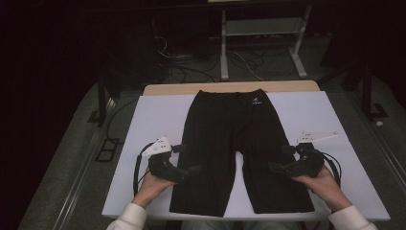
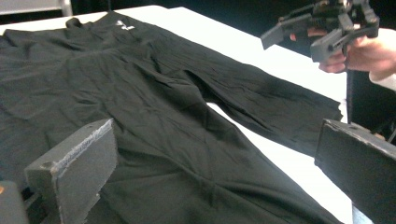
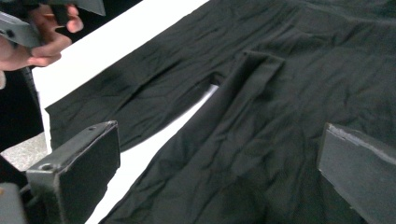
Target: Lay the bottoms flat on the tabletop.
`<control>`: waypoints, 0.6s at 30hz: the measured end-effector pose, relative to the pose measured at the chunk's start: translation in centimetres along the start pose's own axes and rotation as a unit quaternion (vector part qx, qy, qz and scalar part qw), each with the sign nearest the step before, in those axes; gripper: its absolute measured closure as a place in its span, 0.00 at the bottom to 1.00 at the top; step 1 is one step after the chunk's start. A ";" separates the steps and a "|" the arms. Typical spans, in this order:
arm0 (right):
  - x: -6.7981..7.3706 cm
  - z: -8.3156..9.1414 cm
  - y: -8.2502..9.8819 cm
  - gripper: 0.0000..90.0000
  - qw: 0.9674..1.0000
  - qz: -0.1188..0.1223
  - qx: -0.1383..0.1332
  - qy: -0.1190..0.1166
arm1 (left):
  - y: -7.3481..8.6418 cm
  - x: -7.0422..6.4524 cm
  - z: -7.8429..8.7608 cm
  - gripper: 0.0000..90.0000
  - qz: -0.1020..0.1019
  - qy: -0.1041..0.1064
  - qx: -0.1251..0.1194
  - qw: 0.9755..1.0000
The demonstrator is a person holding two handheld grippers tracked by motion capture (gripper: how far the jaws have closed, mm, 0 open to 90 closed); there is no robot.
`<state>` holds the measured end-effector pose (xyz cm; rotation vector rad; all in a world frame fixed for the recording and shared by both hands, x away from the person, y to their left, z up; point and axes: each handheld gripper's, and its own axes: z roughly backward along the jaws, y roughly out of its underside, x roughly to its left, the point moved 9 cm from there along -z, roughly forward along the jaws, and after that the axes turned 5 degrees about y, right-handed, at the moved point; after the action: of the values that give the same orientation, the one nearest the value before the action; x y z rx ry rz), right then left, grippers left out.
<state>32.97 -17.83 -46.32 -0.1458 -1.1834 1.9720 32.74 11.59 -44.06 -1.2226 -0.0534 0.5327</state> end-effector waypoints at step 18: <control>-1.8 1.1 3.0 0.00 0.999 -0.001 -0.021 0.042 | 2.7 2.3 1.2 0.00 0.011 -0.075 -0.006 0.997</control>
<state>31.92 -20.52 -48.60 -0.2467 -1.1695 1.9212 33.42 14.18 -46.60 -1.1935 -0.1707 0.6430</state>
